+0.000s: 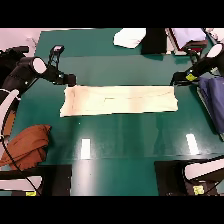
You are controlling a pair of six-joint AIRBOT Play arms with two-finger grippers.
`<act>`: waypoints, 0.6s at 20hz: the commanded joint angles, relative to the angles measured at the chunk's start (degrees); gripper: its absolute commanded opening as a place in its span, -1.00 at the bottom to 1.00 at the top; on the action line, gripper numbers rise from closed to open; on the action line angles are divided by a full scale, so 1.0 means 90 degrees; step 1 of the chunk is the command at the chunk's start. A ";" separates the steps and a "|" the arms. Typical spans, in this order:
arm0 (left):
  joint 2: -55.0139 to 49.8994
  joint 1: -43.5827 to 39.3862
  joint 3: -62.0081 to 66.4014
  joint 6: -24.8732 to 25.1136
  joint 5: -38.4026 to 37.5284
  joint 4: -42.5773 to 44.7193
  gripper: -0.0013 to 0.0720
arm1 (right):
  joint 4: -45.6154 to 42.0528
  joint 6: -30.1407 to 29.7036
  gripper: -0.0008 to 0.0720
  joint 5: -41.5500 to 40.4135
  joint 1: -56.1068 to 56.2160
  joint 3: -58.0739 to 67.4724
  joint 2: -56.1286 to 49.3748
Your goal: Fold the shirts.
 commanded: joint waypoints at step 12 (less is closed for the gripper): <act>-0.0294 -0.1304 0.0243 -0.0381 0.0559 -0.1316 -0.90 | 0.2883 -0.0971 0.35 -0.0597 -0.1389 -0.2314 -0.0634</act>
